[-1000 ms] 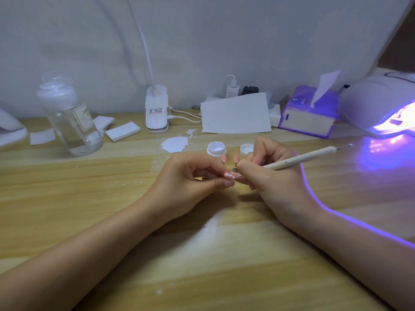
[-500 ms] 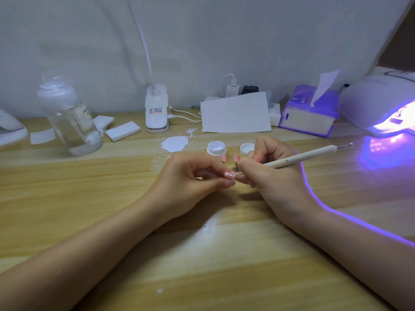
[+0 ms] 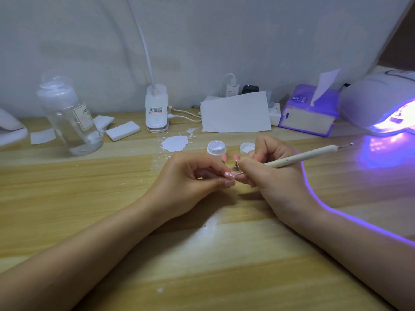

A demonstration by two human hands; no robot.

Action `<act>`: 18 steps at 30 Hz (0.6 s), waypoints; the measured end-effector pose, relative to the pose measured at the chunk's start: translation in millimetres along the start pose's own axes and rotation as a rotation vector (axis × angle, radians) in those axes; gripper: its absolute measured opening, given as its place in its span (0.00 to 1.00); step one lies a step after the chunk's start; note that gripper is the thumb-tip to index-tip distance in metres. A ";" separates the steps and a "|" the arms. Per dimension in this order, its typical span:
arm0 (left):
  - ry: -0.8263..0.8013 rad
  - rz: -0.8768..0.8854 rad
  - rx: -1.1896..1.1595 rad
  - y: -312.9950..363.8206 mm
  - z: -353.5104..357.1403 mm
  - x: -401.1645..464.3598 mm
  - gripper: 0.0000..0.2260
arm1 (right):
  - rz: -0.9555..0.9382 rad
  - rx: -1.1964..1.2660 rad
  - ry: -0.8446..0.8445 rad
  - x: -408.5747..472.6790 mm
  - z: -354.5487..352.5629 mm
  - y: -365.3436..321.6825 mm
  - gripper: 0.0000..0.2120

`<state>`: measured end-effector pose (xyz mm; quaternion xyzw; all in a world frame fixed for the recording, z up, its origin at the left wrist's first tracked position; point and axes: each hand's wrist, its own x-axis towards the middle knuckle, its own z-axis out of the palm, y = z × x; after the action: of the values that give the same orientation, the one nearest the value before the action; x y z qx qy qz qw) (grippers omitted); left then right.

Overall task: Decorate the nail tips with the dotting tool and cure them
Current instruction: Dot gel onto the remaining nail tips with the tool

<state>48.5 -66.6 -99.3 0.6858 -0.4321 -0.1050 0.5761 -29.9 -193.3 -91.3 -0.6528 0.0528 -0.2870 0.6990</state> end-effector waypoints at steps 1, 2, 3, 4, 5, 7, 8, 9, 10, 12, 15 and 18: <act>-0.001 -0.003 -0.004 0.0 0.1 0.1 0.05 | -0.001 -0.003 0.000 0.1 -0.1 0.3 0.22; -0.001 -0.005 -0.006 0.1 0.2 0.1 0.06 | -0.006 -0.018 0.000 0.1 -0.3 0.4 0.22; -0.001 -0.005 -0.006 0.2 0.3 0.1 0.06 | -0.010 -0.032 0.001 0.1 -0.4 0.5 0.22; -0.001 -0.003 -0.003 0.4 0.4 0.1 0.06 | -0.010 -0.036 0.002 0.2 -0.4 0.3 0.22; 0.000 0.000 0.001 0.6 0.6 0.0 0.06 | -0.005 -0.024 0.004 0.1 -0.5 0.2 0.22; 0.001 0.003 0.001 1.0 0.9 -0.1 0.05 | 0.008 0.003 0.002 0.4 -0.5 0.2 0.22; 0.002 0.001 -0.001 1.1 0.9 0.0 0.05 | 0.007 -0.001 0.002 0.6 -0.5 0.3 0.22; 0.001 0.000 -0.002 0.9 0.8 0.0 0.05 | 0.002 -0.015 0.001 0.7 -0.4 0.8 0.23; 0.000 0.000 0.001 0.8 0.7 0.2 0.05 | -0.004 -0.027 0.000 0.8 -0.4 1.0 0.22; -0.001 0.001 0.007 0.6 0.6 0.3 0.05 | -0.009 -0.028 0.000 0.8 -0.3 1.1 0.22; 0.004 -0.002 0.001 -0.1 0.5 0.3 0.05 | -0.003 -0.019 -0.002 0.6 -0.6 0.6 0.21; 0.004 0.000 0.006 -0.5 0.4 0.5 0.05 | -0.007 -0.042 0.004 0.9 -0.3 0.9 0.22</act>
<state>48.8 -67.2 -99.7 0.6879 -0.4313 -0.1025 0.5747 -29.0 -194.0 -91.9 -0.6670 0.0578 -0.2897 0.6840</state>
